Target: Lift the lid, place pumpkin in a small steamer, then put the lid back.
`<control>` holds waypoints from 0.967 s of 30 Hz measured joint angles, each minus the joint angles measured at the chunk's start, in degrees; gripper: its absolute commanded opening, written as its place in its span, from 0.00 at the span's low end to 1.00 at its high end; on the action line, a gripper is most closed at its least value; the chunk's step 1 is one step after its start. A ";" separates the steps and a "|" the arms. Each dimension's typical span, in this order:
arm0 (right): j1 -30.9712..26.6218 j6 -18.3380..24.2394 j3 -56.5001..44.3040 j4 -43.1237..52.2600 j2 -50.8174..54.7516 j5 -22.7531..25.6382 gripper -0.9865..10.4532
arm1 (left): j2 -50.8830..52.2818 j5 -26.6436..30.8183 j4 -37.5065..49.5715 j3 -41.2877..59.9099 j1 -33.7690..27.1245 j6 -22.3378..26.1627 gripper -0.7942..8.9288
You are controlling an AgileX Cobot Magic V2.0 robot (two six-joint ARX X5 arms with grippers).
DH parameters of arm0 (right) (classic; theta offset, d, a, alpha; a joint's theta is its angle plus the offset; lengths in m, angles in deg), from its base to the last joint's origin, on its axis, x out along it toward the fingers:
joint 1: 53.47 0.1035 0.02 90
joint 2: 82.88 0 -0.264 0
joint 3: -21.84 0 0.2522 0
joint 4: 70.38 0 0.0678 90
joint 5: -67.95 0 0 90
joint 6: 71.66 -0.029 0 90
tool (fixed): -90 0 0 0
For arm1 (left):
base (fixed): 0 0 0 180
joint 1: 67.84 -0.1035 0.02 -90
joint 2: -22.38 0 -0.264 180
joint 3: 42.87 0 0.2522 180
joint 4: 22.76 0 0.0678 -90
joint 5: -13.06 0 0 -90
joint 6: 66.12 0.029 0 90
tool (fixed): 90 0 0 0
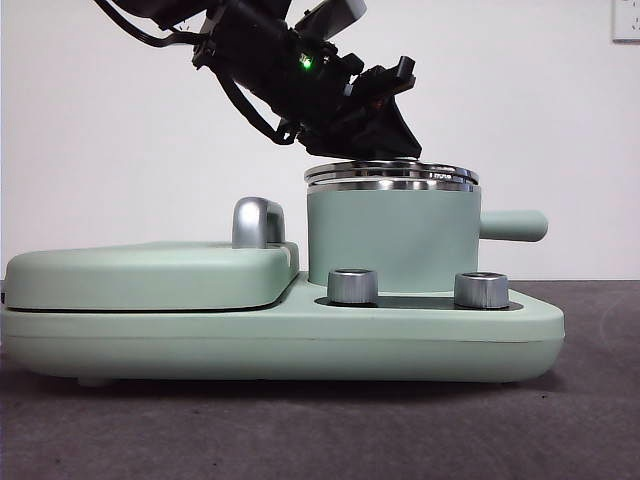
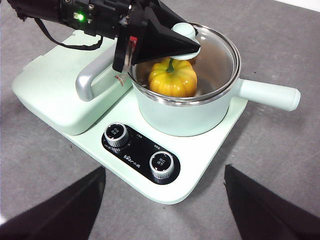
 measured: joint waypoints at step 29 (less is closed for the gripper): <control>0.00 0.42 0.00 0.00 0.00 0.00 0.41 | -0.72 -1.46 1.20 -0.15 -0.09 -0.13 0.09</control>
